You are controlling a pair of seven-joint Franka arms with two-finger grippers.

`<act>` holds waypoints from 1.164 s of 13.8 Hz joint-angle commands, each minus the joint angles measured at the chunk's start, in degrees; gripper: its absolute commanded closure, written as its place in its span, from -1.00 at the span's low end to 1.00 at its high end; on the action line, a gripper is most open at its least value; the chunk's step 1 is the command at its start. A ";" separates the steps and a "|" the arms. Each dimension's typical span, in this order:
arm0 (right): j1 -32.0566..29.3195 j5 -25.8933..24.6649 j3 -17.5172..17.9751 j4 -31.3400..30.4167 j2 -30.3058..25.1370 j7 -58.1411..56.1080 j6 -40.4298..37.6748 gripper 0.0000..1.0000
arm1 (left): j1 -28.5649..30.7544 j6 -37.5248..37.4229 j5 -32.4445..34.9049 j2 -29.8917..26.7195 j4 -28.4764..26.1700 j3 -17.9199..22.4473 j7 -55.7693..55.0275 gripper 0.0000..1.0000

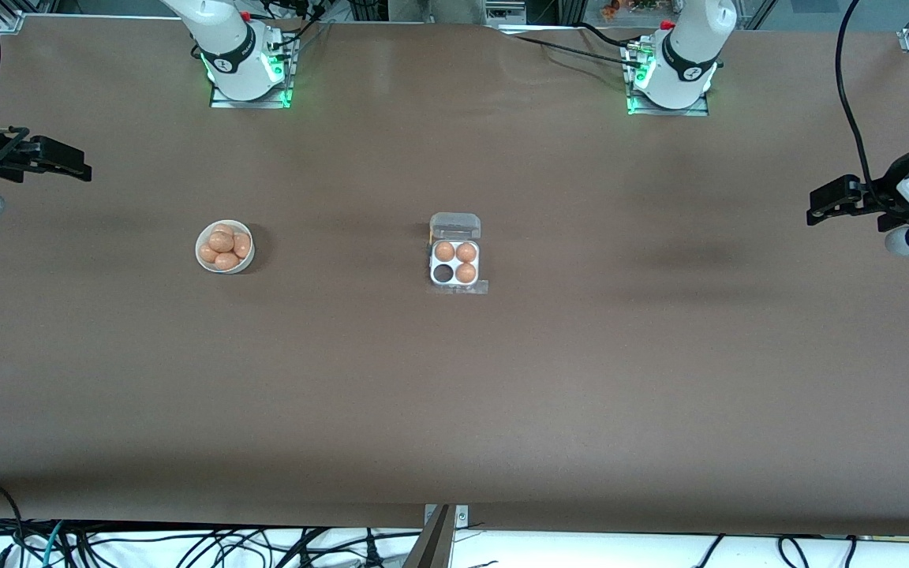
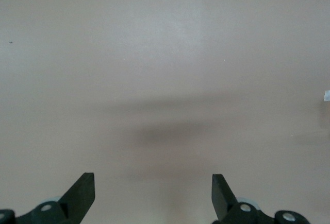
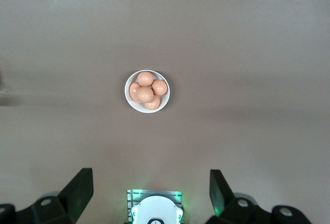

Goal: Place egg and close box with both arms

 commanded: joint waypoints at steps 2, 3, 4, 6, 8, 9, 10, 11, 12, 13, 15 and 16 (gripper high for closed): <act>0.12 0.57 0.05 -0.54 -1.20 0.59 0.05 -1.00 | -0.19 -0.62 1.53 0.91 2.09 -0.36 0.60 -1.00; 0.12 0.57 0.05 -0.54 -1.20 0.76 0.05 -1.00 | -0.37 -0.62 1.62 0.91 2.09 -0.36 0.60 -1.00; 0.12 0.40 -0.04 -0.54 -1.20 0.68 0.05 -1.00 | -0.37 -0.62 1.62 0.91 2.09 -0.36 0.60 -1.00; 0.12 0.49 0.05 -0.54 -1.20 0.85 0.05 -1.00 | -0.11 -0.62 1.53 0.91 2.09 -0.36 0.68 -1.00; 0.12 0.49 0.05 -0.54 -1.20 1.46 0.05 -1.00 | -0.28 -0.62 1.62 0.82 2.09 -0.36 0.60 -1.00; 0.12 0.49 0.05 -0.54 -1.20 2.51 0.14 -1.00 | -0.28 -0.62 1.62 0.82 2.09 -0.36 0.60 -1.00; 0.12 0.75 0.22 -0.54 -1.29 2.70 0.05 -1.00 | -0.28 -0.62 1.54 0.82 2.09 -0.36 0.51 -1.00; 0.12 1.36 1.01 -0.62 -1.64 2.87 -0.04 -1.00 | -0.28 -0.62 1.53 0.82 2.09 -0.45 0.51 -1.00; 0.12 1.80 1.36 -1.15 -2.25 2.96 -0.04 -1.00 | -0.28 -0.62 1.62 0.82 2.09 -0.45 0.51 -1.00; 0.12 1.89 1.45 -1.76 -2.43 3.83 -0.13 -0.99 | -0.28 -0.62 1.54 0.82 2.09 -0.45 0.51 -1.00; 0.12 2.85 1.89 -6.65 -5.05 4.72 1.27 -0.99 | -0.28 -0.62 1.18 0.82 2.09 -0.45 0.51 -1.00; 0.12 3.03 1.89 -10.95 -7.94 4.72 3.98 -0.99 | -0.28 -0.62 1.18 0.82 2.09 -0.45 0.60 -1.00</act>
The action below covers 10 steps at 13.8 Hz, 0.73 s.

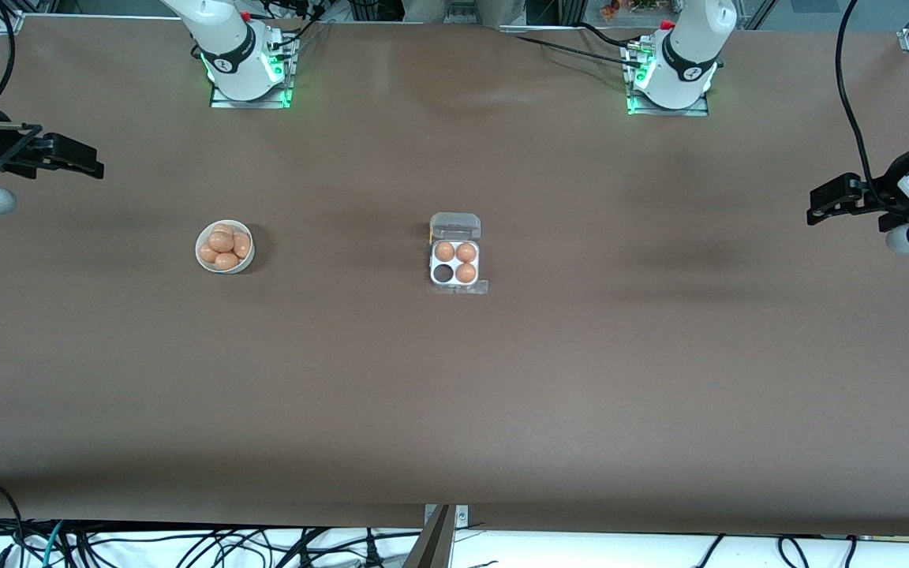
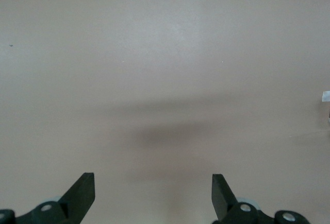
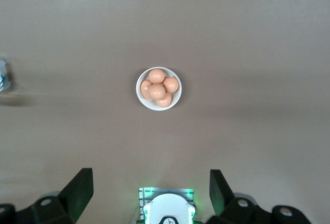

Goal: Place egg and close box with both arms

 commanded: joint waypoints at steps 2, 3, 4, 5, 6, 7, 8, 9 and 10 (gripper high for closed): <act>-0.11 1.21 0.39 -17.11 -11.10 1.17 8.53 -0.99 | -0.15 -0.71 1.09 0.73 1.90 -0.22 0.86 -1.00; -0.11 1.21 0.39 -18.89 -11.46 1.17 8.90 -0.99 | -0.15 -0.71 1.01 0.73 1.90 -0.22 0.77 -1.00; -0.11 1.21 0.74 -20.30 -11.03 1.17 9.34 -0.99 | -0.15 -0.71 1.01 0.73 1.99 -0.22 0.77 -1.00; -0.11 1.21 0.83 -22.49 -10.94 1.17 11.43 -0.99 | -0.15 -0.71 1.01 0.73 1.99 -0.22 0.95 -1.00; -0.02 1.21 1.61 -25.12 -10.85 1.34 14.32 -0.99 | -0.15 -0.71 1.01 0.73 1.90 -0.22 0.95 -1.00; -0.02 1.21 2.23 -26.97 -10.42 1.78 16.70 -0.99 | -0.15 -0.71 1.01 0.73 1.99 -0.22 0.95 -1.00; -0.02 1.21 2.32 -28.21 -9.89 1.78 18.11 -0.99 | -0.15 -0.71 0.92 0.73 1.90 -0.22 1.04 -1.00; -0.02 1.21 2.41 -29.53 -9.19 1.78 19.96 -0.99 | -0.15 -0.71 1.01 0.73 1.99 -0.22 1.04 -1.00; -0.11 1.21 2.41 -31.63 -8.75 1.35 22.32 -0.99 | -0.15 -0.71 1.01 0.73 1.90 -0.22 1.04 -1.00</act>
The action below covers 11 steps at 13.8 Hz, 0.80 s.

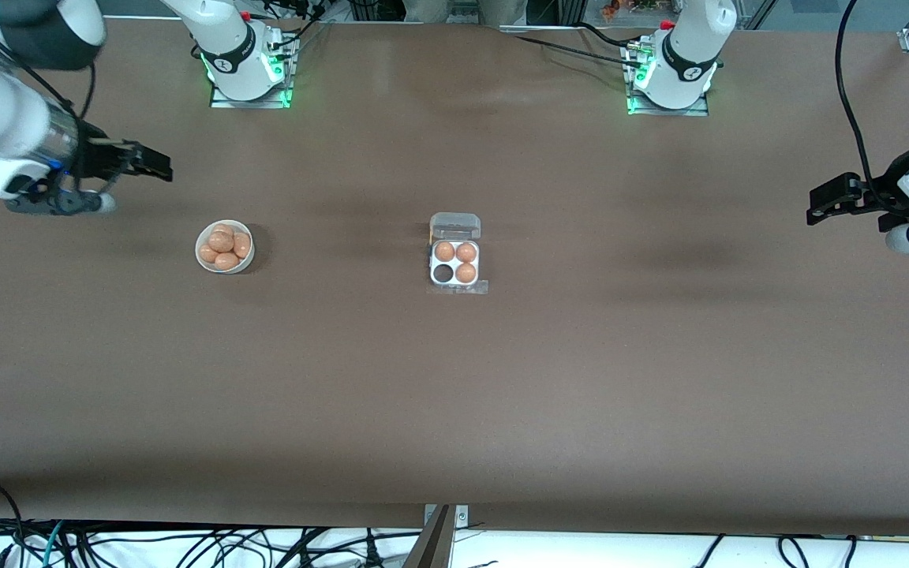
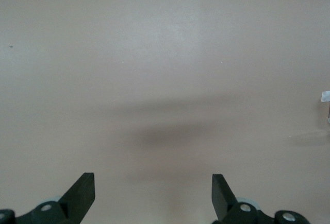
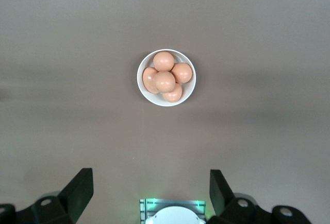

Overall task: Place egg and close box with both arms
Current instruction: 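Move the right gripper over the white egg bowl and lower it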

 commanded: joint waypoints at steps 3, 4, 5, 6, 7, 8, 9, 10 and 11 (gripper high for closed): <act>-0.18 0.69 0.08 -8.76 1.69 -0.53 11.11 -0.99 | -0.06 -0.71 1.01 0.73 1.73 -0.12 0.77 -1.00; -0.18 0.69 0.08 -8.68 3.79 -0.53 12.43 -0.99 | 0.03 -0.71 0.92 0.73 1.73 -0.12 0.77 -1.00; -0.18 0.60 0.08 -8.77 5.55 -0.70 14.27 -0.99 | 0.12 -0.71 0.92 0.81 1.73 -0.12 0.86 -1.00; -0.18 0.60 0.08 -9.12 6.87 -0.71 16.21 -0.99 | 0.29 -0.71 0.92 0.81 1.73 -0.12 1.21 -1.00; -0.18 0.69 0.08 -9.73 7.84 -0.71 17.70 -0.99 | 0.38 -0.62 0.92 0.81 1.73 -0.04 1.30 -1.00; -0.18 0.60 0.08 -10.17 9.07 -0.71 19.63 -0.99 | 0.30 -0.62 0.92 0.81 1.73 0.05 1.21 -1.00; -0.18 0.60 0.08 -11.05 10.30 -0.71 22.09 -0.99 | 0.30 -0.71 0.92 0.81 1.73 0.05 1.21 -1.00; -0.18 0.60 0.08 -11.75 11.53 -0.88 24.20 -0.99 | 0.30 -0.71 0.92 0.81 1.73 -0.03 1.30 -1.00; -0.18 0.60 0.08 -12.37 12.76 -2.01 25.96 -0.99 | 0.30 -0.71 0.92 0.81 1.73 0.05 1.21 -1.00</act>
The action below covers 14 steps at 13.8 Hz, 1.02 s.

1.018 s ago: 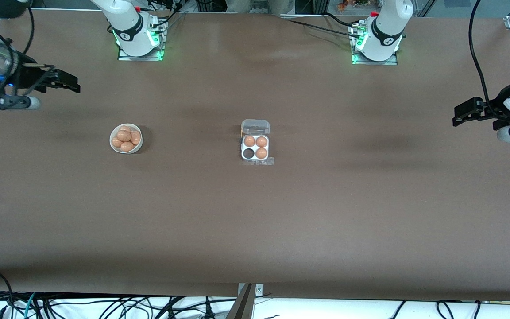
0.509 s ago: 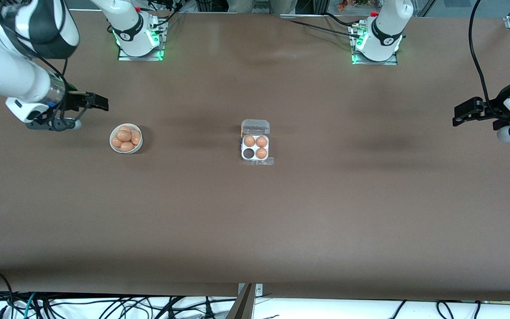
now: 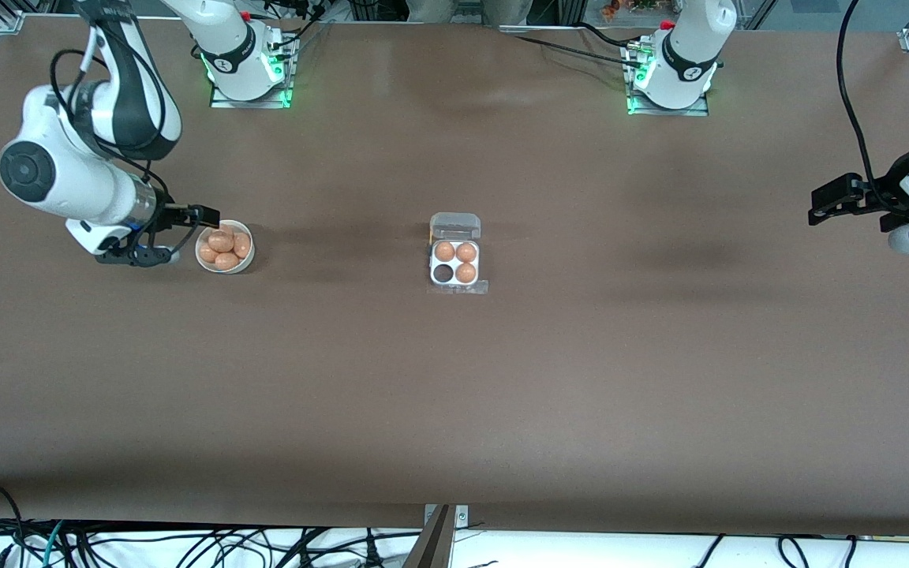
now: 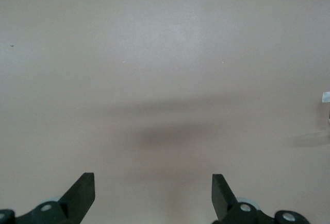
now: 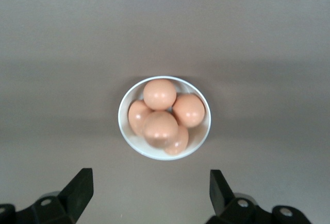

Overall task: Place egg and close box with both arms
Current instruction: 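Move the right gripper over the white egg bowl and lower it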

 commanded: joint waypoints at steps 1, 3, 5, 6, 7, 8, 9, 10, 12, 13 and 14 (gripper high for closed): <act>-0.17 0.60 0.04 -2.61 2.09 -1.93 5.59 -0.99 | 0.16 -0.71 0.92 0.76 1.71 -0.13 1.21 -1.00; -0.17 0.60 0.04 -3.32 3.76 -1.94 8.41 -0.99 | 0.16 -0.71 0.92 0.76 1.71 -0.13 1.12 -1.00; -0.17 0.60 0.04 -5.16 4.21 -2.02 11.75 -0.99 | 0.07 -0.71 0.92 0.76 1.71 -0.04 1.21 -1.00; -0.17 0.60 0.04 -5.87 4.38 -2.02 12.81 -0.99 | 0.16 -0.71 0.92 0.76 1.71 -0.04 1.21 -1.00; -0.17 0.60 0.04 -6.05 4.65 -2.02 13.17 -0.99 | 0.07 -0.62 0.92 0.76 1.71 -0.04 1.21 -1.00; -0.17 0.60 0.04 -6.22 4.65 -2.02 13.26 -0.99 | 0.07 -0.71 0.92 0.76 1.71 -0.13 0.95 -1.00; -0.17 0.60 0.04 -6.57 4.65 -2.02 13.52 -0.98 | 0.07 -0.71 0.92 0.76 1.71 -0.13 0.95 -1.00; -0.17 0.60 0.04 -7.36 4.65 -2.02 14.57 -0.97 | 0.07 -0.71 1.01 0.76 1.71 -0.13 0.86 -1.00; -0.17 0.60 0.04 -7.98 4.56 -2.02 15.54 -0.80 | 0.07 -0.71 1.01 0.85 1.71 -0.04 1.21 -1.00; -0.17 0.60 -0.05 -7.98 4.56 -2.11 15.54 -0.51 | 0.16 -0.62 0.92 0.85 1.71 -0.04 1.21 -1.00; -0.17 0.60 -0.05 -7.90 4.56 -2.81 15.72 0.10 | 0.07 -0.62 0.92 0.85 1.71 -0.04 1.21 -1.00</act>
